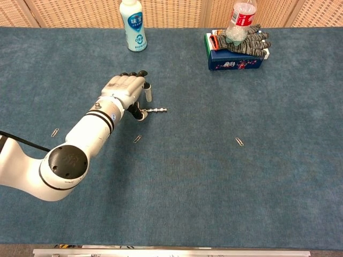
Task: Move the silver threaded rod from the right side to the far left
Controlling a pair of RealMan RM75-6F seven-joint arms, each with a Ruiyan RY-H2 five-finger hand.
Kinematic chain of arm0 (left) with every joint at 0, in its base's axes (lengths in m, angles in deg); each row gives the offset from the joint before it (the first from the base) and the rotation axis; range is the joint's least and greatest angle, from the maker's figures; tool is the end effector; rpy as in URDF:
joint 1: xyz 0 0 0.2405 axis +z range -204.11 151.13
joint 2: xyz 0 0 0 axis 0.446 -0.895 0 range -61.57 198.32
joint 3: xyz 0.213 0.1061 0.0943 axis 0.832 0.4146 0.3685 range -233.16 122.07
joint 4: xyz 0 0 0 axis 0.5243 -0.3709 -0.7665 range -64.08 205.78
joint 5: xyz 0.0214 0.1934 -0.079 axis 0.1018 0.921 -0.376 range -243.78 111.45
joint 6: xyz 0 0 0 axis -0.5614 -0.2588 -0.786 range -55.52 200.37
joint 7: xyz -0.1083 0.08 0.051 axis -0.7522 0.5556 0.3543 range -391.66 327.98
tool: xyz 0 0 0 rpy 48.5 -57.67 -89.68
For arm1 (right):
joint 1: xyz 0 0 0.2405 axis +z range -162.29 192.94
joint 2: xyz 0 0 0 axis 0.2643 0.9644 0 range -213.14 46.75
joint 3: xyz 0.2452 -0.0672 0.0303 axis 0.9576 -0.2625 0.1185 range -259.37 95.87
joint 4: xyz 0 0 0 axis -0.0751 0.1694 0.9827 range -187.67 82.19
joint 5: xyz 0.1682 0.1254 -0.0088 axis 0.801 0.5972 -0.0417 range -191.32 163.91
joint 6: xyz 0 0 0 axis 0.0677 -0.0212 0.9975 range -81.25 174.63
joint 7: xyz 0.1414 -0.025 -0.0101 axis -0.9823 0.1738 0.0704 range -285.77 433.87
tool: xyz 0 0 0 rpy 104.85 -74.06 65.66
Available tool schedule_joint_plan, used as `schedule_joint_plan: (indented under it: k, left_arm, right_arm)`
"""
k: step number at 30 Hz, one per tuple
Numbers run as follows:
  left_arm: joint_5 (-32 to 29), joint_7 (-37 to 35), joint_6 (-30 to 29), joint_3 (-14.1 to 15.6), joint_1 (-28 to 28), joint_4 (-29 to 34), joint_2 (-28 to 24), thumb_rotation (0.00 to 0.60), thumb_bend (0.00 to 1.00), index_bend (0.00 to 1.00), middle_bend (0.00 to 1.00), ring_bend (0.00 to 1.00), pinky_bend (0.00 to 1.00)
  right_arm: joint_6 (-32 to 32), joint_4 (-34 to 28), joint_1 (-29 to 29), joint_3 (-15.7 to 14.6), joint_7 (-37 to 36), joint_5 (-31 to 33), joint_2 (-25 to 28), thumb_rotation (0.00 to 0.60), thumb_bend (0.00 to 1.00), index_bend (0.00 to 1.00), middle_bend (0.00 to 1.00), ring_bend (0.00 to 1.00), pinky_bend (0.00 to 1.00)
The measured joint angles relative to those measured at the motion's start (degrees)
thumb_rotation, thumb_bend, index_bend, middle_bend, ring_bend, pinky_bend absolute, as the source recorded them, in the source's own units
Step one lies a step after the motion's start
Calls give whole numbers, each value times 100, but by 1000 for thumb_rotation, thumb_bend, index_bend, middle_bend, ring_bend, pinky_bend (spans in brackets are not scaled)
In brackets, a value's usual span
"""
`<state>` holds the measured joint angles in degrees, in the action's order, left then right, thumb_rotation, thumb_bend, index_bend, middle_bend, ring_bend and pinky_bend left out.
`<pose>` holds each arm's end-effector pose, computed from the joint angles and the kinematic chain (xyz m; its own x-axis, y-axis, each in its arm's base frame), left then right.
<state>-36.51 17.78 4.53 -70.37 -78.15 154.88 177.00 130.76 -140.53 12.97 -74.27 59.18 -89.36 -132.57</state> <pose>-0.0894 0.3192 -0.1005 0.4593 0.3994 0.7934 0.8865 -0.1505 -0.4375 -0.3668 -0.1517 0.2816 0.4542 0.0748 0.8878 -0.8662 0.2701 0.4204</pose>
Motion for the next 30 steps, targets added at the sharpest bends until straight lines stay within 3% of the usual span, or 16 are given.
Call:
schedule_joint_plan:
  k: [30]
  left_arm:
    - [0,-108,156,-227,-92,-611,465,600,225,456,0,0,0]
  right_arm:
    - [-78,212,-46,59,-296,129,15,600,169,228,113,0,0]
